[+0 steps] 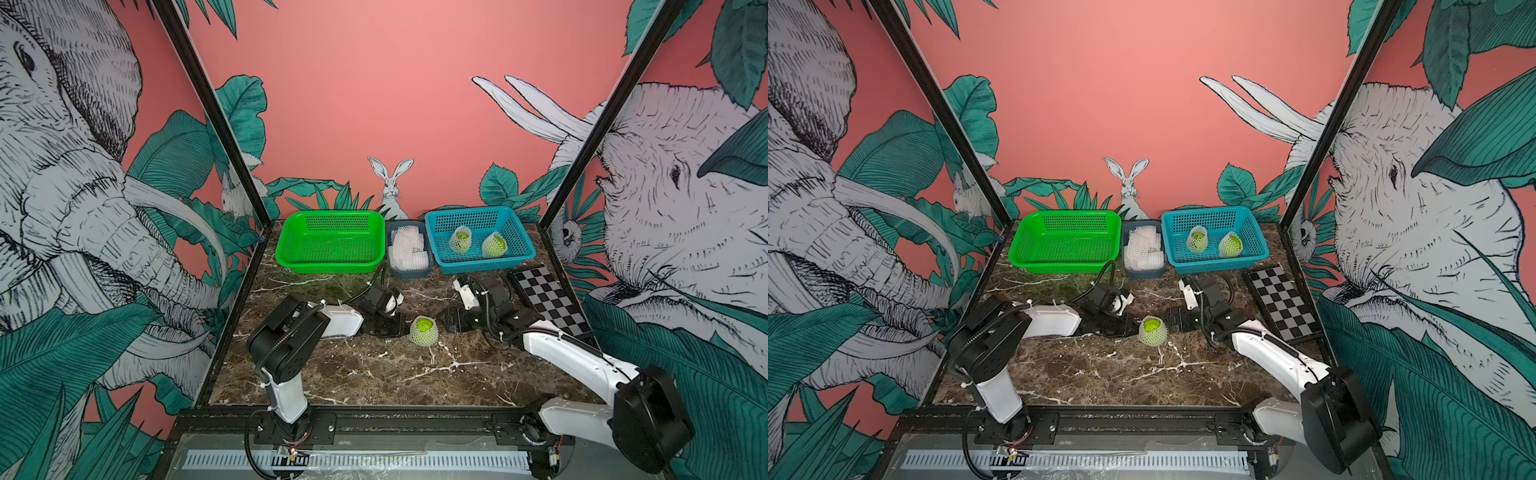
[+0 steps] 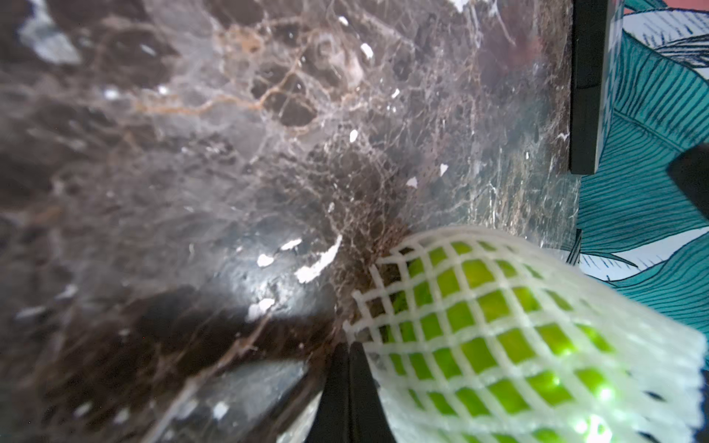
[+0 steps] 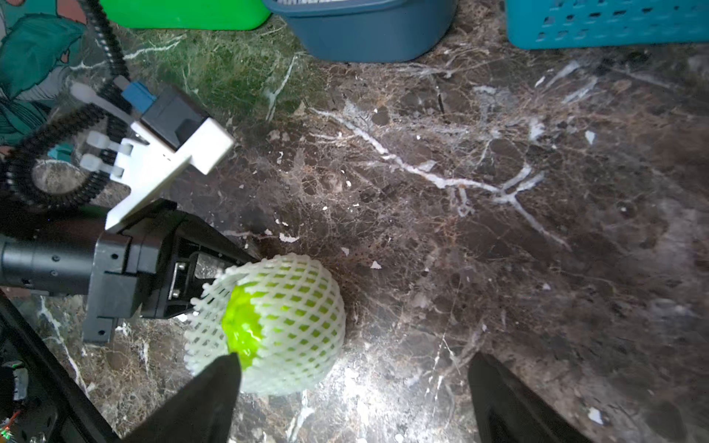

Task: Sleeve custard apples in foam nets
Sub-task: Place the custard apple at the center of the board, then pick up the custard apple from the center of the board.

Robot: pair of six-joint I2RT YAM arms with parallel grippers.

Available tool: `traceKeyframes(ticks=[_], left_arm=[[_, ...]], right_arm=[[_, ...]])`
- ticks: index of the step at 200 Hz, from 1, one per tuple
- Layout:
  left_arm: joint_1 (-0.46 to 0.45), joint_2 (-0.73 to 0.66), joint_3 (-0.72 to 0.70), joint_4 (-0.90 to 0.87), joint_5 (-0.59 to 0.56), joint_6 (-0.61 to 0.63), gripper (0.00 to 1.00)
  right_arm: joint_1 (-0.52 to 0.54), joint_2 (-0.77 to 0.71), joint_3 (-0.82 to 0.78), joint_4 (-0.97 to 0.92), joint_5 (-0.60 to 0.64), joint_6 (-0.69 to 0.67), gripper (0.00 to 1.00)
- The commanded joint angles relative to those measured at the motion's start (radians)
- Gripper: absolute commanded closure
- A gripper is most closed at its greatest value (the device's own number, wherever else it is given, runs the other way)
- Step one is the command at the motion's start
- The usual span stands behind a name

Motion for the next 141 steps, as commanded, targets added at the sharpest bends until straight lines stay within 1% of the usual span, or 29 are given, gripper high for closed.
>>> traceKeyframes(ticks=[1, 15, 68, 101, 141], left_arm=[[-0.006, -0.018, 0.009, -0.027, -0.017, 0.01, 1.0], [-0.005, -0.015, 0.006, -0.024, -0.019, 0.009, 1.0], [-0.005, -0.005, -0.001, -0.007, -0.016, -0.003, 1.0], [-0.006, -0.006, -0.001, -0.006, -0.017, -0.002, 1.0], [-0.006, -0.005, -0.011, 0.009, -0.017, -0.007, 1.0]], right_arm=[[0.06, 0.02, 0.09, -0.141, 0.044, -0.092, 0.01], [0.099, 0.053, 0.136, -0.185, 0.062, -0.114, 0.01], [0.204, 0.176, 0.226, -0.224, 0.093, -0.142, 0.01], [0.243, 0.256, 0.271, -0.251, 0.117, -0.151, 0.01], [0.26, 0.325, 0.285, -0.207, 0.143, -0.122, 0.01]])
